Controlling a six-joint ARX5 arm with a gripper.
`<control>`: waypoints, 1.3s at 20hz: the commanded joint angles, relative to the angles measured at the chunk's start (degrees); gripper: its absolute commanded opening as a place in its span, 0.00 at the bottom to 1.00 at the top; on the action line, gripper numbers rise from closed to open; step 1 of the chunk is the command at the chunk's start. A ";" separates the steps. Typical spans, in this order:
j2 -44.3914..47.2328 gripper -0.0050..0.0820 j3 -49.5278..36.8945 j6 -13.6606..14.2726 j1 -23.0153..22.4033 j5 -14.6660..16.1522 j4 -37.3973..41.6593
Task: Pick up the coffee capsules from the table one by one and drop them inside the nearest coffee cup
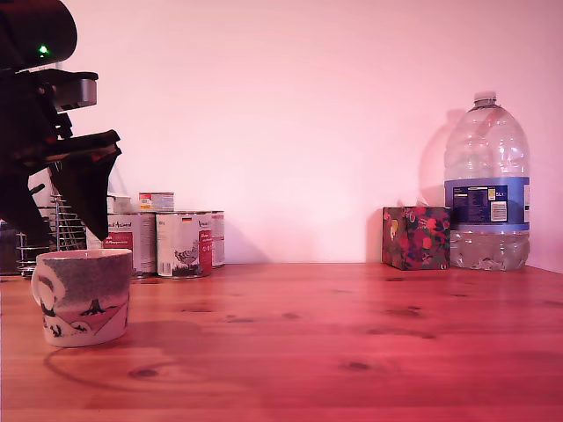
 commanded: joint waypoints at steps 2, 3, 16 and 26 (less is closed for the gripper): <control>-3.52 0.50 -0.20 1.05 0.26 -0.17 0.55; -4.61 0.35 -0.22 1.84 0.26 -0.15 0.59; -33.97 0.08 -22.69 -2.12 0.15 -0.13 16.76; -49.44 0.03 -29.29 -4.74 0.15 -1.18 14.47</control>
